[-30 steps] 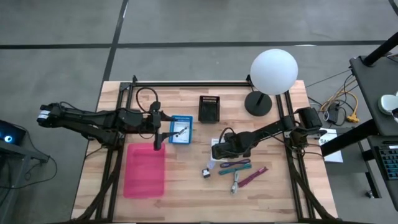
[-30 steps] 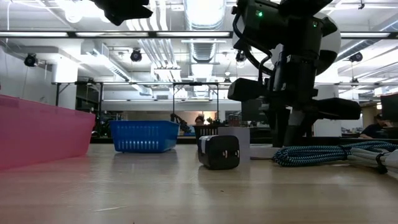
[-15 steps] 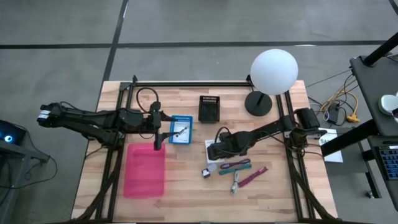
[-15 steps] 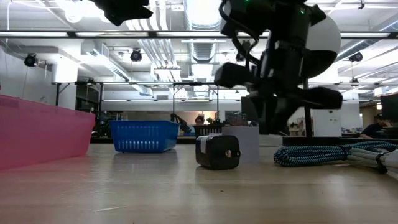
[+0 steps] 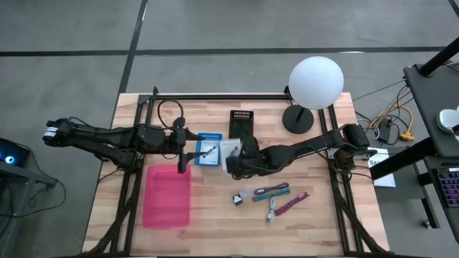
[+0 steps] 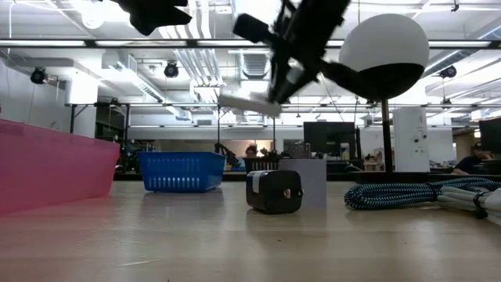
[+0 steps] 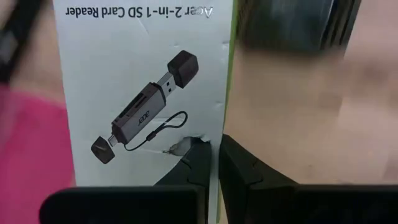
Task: Pick and place items into bin
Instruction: Put the card reader box into the blue bin
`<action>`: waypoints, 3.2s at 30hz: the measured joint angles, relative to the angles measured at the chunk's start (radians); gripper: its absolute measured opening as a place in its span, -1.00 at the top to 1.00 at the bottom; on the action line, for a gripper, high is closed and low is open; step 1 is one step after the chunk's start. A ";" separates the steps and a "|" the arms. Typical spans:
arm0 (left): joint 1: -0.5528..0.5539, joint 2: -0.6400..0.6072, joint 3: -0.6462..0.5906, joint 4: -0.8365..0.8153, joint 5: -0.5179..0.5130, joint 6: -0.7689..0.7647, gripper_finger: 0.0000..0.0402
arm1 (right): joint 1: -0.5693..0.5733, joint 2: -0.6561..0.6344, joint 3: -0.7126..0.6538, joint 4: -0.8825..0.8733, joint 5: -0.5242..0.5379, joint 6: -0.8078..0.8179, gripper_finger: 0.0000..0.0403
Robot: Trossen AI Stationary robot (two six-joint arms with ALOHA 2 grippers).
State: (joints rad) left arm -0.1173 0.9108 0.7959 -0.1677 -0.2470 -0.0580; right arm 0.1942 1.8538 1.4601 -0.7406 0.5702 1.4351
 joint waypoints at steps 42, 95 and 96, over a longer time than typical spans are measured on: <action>0.019 0.070 -0.013 0.316 -0.062 -0.215 -0.11 | 0.108 -0.003 0.156 0.103 0.457 -0.744 0.96; 0.068 0.069 0.006 0.071 0.027 -0.451 -0.11 | 0.041 -0.030 0.156 0.106 0.293 -1.230 0.96; 0.071 0.069 0.004 0.072 0.025 -0.451 -0.11 | 0.038 -0.030 0.156 0.110 0.293 -1.230 0.96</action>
State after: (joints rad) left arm -0.0467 0.9794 0.8003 -0.0953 -0.2222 -0.5087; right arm 0.2324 1.8240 1.6161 -0.6308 0.8629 0.2050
